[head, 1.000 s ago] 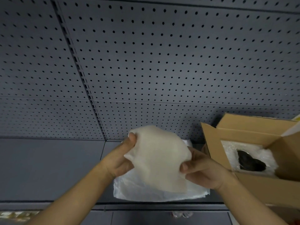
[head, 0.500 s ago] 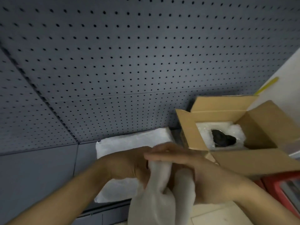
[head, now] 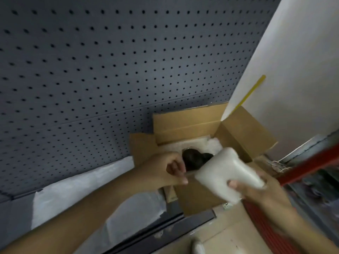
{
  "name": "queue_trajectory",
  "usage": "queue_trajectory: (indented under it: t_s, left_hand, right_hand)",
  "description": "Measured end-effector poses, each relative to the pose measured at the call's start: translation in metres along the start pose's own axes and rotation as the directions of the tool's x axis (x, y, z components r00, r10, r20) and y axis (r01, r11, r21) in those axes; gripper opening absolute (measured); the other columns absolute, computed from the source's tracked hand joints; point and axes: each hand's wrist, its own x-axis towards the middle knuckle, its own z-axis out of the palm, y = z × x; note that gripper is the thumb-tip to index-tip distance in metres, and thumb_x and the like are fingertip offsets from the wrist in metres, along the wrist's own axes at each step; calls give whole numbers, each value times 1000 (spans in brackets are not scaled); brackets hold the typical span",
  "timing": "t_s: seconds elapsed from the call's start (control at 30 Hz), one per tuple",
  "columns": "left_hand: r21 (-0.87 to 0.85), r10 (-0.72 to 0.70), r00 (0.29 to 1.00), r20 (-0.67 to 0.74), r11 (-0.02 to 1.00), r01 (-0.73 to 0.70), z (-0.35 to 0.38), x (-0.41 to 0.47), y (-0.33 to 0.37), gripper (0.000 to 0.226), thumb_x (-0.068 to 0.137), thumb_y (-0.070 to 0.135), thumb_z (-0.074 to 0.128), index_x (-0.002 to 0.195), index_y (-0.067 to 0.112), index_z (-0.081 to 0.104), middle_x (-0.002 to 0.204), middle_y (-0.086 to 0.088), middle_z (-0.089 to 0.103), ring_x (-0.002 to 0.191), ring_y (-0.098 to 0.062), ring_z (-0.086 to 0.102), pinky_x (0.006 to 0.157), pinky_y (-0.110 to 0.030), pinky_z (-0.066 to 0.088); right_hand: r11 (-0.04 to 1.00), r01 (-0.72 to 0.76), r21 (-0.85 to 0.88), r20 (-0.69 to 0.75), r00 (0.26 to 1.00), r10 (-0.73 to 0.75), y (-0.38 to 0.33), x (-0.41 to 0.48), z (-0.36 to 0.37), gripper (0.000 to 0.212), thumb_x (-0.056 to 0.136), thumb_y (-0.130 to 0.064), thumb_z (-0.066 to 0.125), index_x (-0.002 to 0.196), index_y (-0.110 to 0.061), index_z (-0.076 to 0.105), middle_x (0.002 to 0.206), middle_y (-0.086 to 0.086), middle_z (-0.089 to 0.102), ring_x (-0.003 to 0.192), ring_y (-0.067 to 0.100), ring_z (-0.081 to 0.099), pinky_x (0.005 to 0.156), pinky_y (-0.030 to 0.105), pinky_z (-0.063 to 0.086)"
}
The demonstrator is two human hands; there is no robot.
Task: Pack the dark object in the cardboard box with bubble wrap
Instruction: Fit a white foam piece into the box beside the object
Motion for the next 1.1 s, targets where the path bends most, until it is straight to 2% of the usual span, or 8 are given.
queue_trajectory:
  t_s: [0.13, 0.2, 0.27, 0.43, 0.6, 0.9, 1.03, 1.1]
  left_hand:
    - [288, -11, 1000, -4, 957, 12, 43, 88, 26, 26, 91, 35, 62, 113, 21, 63, 110, 4, 66, 97, -8, 61, 87, -26, 52]
    - [374, -96, 989, 109, 926, 49, 71, 127, 28, 38, 94, 45, 52, 123, 20, 58, 122, 0, 60, 105, -14, 59, 94, -33, 49]
    - [379, -181, 965, 192, 920, 97, 91, 156, 30, 48, 94, 53, 45, 128, 20, 53, 126, -2, 57, 107, -18, 58, 96, -40, 49]
    - [175, -245, 920, 307, 964, 198, 109, 181, 12, 79, 82, 70, 51, 147, 34, 26, 150, 7, 36, 134, -14, 40, 113, -34, 34]
    - [358, -397, 840, 370, 895, 266, 106, 191, 7, 105, 65, 80, 59, 149, 43, 11, 160, 7, 15, 143, -20, 26, 117, -37, 27]
    - [381, -365, 872, 327, 895, 232, 104, 192, 16, 87, 79, 62, 64, 147, 22, 28, 148, -1, 43, 128, -19, 48, 95, -22, 39]
    - [444, -348, 891, 291, 874, 196, 111, 190, 19, 61, 86, 55, 60, 130, 13, 49, 123, -7, 62, 107, -21, 59, 78, -22, 38]
    - [479, -347, 902, 258, 856, 193, 117, 187, 16, 51, 90, 52, 55, 118, 10, 57, 102, -8, 61, 89, -19, 56, 72, -25, 36]
  right_hand:
    - [930, 60, -363, -151, 981, -122, 9, 93, -76, 36, 62, -32, 84, 92, -26, 65, 78, -4, 71, 61, -2, 64, 55, 13, 48]
    - [842, 140, -521, -78, 974, -211, 20, 139, -88, 47, 69, -25, 84, 109, -22, 60, 88, -8, 65, 73, -3, 62, 64, 7, 46]
    - [791, 186, -583, 28, 977, -209, 32, 177, -90, 59, 68, -28, 81, 120, -17, 56, 100, -4, 65, 91, 13, 64, 79, 24, 53]
    - [632, 287, -720, 286, 952, -107, 43, 220, -86, 48, 74, -34, 75, 116, -15, 60, 109, 8, 66, 101, 27, 61, 89, 41, 51]
    - [556, 392, -733, 378, 914, -146, 45, 230, -90, 47, 79, -35, 71, 122, -20, 58, 117, 4, 63, 107, 24, 58, 92, 39, 48]
    - [382, 572, -726, 551, 816, -176, 48, 238, -87, 42, 87, -19, 62, 128, -21, 56, 123, 4, 61, 111, 25, 57, 92, 37, 46]
    - [214, 731, -648, 729, 677, -105, 52, 245, -85, 38, 86, -9, 60, 123, -18, 62, 117, 8, 65, 104, 28, 63, 86, 37, 50]
    - [156, 799, -580, 795, 598, -106, 57, 250, -80, 39, 71, -6, 69, 104, -25, 67, 96, 3, 72, 80, 20, 71, 65, 26, 57]
